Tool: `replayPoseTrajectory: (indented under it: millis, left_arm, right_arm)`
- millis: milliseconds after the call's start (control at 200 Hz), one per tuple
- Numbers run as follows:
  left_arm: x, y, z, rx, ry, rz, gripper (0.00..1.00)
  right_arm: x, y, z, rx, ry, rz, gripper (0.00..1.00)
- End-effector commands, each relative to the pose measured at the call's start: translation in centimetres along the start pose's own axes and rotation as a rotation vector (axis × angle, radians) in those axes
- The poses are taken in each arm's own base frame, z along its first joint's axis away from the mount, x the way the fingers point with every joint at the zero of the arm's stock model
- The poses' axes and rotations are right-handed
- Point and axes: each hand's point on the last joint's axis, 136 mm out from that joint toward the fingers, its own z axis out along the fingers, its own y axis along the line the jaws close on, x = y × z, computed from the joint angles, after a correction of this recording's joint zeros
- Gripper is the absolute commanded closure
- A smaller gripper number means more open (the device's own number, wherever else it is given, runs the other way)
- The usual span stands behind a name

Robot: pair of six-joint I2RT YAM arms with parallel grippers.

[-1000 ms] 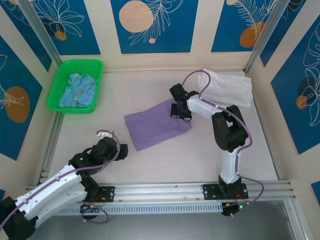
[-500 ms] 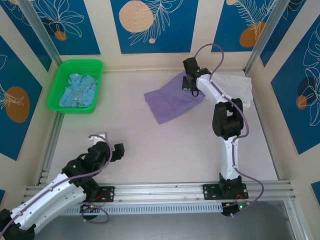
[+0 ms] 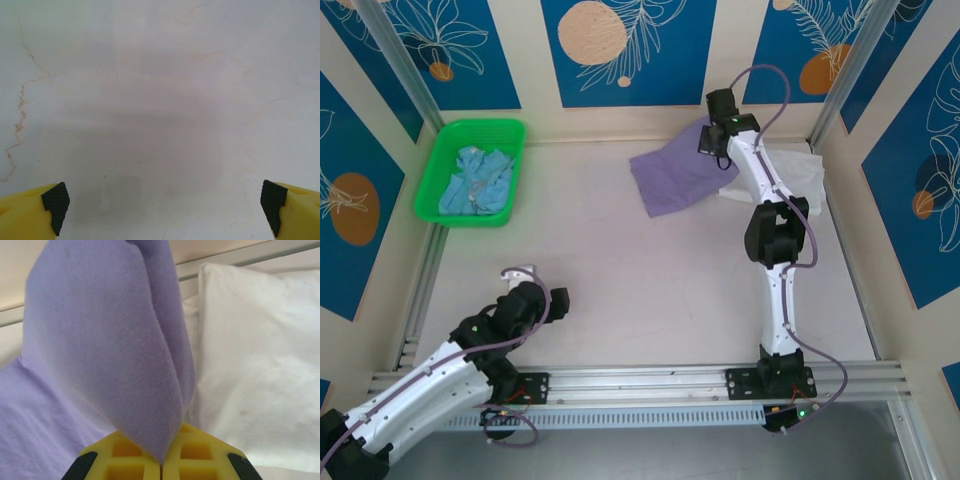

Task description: Fold and stack the t-shirts

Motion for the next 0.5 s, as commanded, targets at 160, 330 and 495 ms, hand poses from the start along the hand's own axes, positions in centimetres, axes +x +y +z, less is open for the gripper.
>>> replayPoseTrajectory:
  millis: [160, 330, 495]
  left_arm:
    - [-0.1, 0.1, 0.4, -0.014, -0.016, -0.014, 0.00]
    - [0.0, 0.2, 0.5, -0.020, -0.010, -0.015, 0.00]
    - [0.1, 0.2, 0.6, -0.023, -0.008, -0.017, 0.00]
  right_arm:
    - [-3.2, -1.5, -3.3, -0.023, -0.049, -0.019, 1.00]
    - [-3.9, -2.4, -4.0, -0.014, -0.062, -0.034, 1.00]
    - [-4.5, -3.5, -5.0, -0.020, -0.069, -0.003, 1.00]
